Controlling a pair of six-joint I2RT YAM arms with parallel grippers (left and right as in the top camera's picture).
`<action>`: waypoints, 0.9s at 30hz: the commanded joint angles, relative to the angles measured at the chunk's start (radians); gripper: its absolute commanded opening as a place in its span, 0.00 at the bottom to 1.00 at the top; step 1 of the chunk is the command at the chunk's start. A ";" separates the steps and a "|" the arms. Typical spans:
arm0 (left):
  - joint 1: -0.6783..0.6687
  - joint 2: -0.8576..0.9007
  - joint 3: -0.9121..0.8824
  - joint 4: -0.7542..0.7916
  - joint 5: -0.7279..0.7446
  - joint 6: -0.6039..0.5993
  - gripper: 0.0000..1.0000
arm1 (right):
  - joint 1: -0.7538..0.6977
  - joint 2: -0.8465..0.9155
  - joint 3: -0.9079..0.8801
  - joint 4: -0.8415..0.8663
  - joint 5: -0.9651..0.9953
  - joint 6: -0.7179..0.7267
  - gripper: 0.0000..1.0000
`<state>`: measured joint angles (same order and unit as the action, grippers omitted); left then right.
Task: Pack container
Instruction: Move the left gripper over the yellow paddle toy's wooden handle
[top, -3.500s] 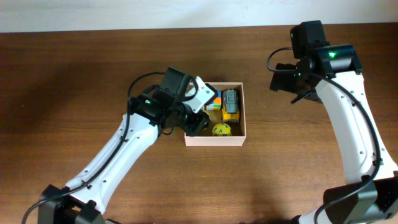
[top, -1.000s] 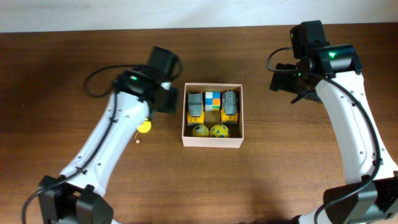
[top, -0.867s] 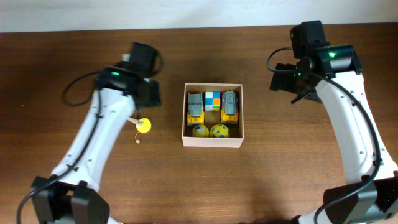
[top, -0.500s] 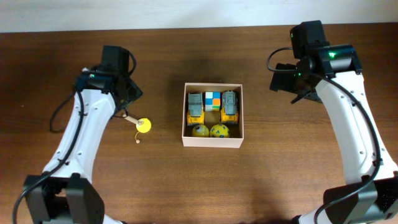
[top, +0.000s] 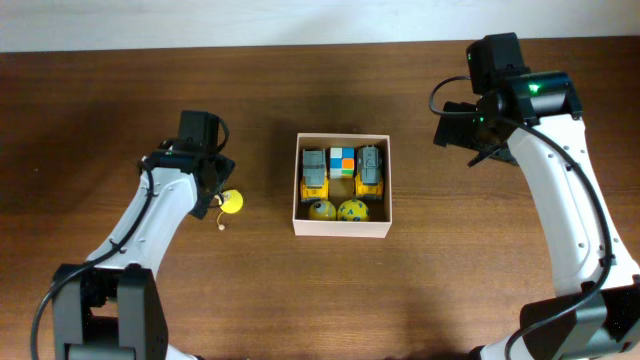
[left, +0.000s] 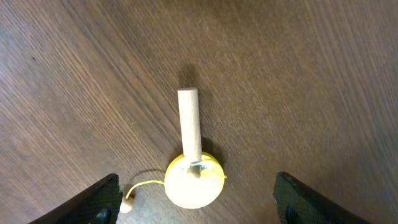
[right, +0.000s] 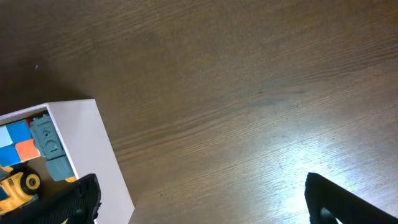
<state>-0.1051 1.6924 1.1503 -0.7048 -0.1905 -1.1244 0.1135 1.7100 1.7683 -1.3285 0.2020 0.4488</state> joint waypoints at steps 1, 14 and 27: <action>0.002 -0.019 -0.045 0.038 -0.004 -0.042 0.78 | -0.003 -0.019 0.008 0.000 0.020 0.000 0.99; 0.003 0.011 -0.099 0.133 -0.017 -0.042 0.76 | -0.003 -0.019 0.008 0.000 0.020 0.000 0.99; 0.050 0.142 -0.099 0.189 0.042 -0.041 0.77 | -0.003 -0.019 0.008 0.000 0.020 0.000 0.99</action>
<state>-0.0879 1.8027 1.0607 -0.5278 -0.1810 -1.1530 0.1135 1.7100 1.7683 -1.3285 0.2024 0.4480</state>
